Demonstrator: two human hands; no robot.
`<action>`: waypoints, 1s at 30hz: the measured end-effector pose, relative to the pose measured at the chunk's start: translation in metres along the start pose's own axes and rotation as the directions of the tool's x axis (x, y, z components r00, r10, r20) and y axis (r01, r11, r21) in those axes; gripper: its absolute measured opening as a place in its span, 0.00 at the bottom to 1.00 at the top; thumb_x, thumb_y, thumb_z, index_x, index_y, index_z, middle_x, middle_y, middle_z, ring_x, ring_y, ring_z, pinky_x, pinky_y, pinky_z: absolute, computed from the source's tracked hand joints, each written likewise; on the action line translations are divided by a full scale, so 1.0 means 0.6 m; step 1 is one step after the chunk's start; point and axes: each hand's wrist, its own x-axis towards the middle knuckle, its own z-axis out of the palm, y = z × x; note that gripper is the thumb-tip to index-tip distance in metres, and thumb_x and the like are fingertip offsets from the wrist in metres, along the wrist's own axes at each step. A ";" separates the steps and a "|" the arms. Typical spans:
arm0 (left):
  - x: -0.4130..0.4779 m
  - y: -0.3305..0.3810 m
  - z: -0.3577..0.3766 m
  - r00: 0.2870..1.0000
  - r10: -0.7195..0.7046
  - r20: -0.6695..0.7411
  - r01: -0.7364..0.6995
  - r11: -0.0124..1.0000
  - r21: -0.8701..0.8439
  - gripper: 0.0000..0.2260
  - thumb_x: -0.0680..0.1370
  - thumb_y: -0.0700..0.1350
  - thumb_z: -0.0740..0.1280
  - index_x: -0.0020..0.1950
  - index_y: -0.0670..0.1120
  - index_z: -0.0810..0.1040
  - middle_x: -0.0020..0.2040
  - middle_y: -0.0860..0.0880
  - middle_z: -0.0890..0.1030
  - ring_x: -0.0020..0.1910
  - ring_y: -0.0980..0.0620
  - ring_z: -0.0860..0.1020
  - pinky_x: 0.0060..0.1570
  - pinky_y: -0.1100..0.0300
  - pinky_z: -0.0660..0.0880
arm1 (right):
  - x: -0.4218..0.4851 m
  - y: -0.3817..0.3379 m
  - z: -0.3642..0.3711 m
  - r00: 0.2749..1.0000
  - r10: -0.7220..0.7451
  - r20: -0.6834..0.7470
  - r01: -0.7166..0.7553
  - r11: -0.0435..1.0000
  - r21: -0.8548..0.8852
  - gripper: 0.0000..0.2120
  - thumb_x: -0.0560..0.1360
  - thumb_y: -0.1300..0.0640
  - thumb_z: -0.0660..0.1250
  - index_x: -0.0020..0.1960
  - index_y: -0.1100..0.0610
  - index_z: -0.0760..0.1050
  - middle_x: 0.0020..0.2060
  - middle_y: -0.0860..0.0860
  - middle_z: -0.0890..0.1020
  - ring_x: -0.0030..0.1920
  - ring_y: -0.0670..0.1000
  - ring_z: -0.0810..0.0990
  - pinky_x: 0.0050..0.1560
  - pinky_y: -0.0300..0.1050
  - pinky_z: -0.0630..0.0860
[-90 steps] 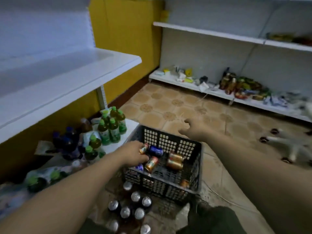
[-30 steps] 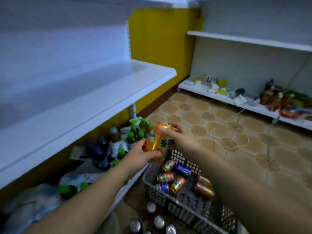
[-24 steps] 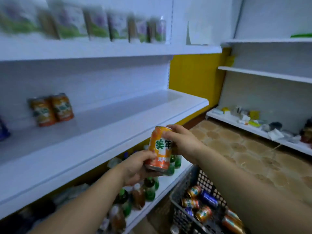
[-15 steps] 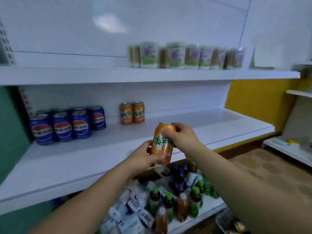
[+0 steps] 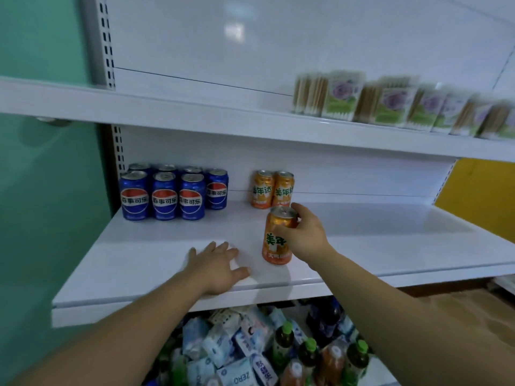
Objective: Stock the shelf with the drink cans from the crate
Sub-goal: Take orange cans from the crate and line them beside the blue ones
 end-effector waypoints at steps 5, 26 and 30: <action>0.052 0.028 0.000 0.999 -0.033 0.032 0.031 0.998 0.055 0.35 0.74 0.72 0.48 0.78 0.59 0.46 0.79 0.54 0.43 0.78 0.49 0.42 0.71 0.35 0.41 | 0.057 0.035 -0.010 0.999 -0.029 -0.035 0.028 0.999 -0.034 0.27 0.75 0.59 0.69 0.72 0.55 0.64 0.62 0.51 0.74 0.60 0.52 0.74 0.60 0.50 0.73; 0.081 0.026 0.028 0.998 -0.062 0.005 0.062 0.998 0.022 0.49 0.57 0.81 0.35 0.76 0.63 0.40 0.77 0.60 0.38 0.76 0.57 0.38 0.73 0.41 0.37 | 0.325 0.179 -0.040 0.972 -0.096 -0.214 0.045 0.972 -0.229 0.24 0.75 0.56 0.65 0.70 0.54 0.65 0.61 0.57 0.74 0.57 0.60 0.77 0.54 0.51 0.74; 0.077 0.026 0.030 0.998 -0.062 -0.013 0.062 0.998 0.019 0.57 0.47 0.81 0.27 0.75 0.64 0.40 0.77 0.62 0.37 0.76 0.58 0.37 0.73 0.41 0.37 | 0.352 0.188 -0.031 0.975 -0.059 -0.217 0.009 0.975 -0.222 0.25 0.78 0.55 0.63 0.73 0.53 0.61 0.62 0.59 0.68 0.59 0.63 0.75 0.56 0.52 0.73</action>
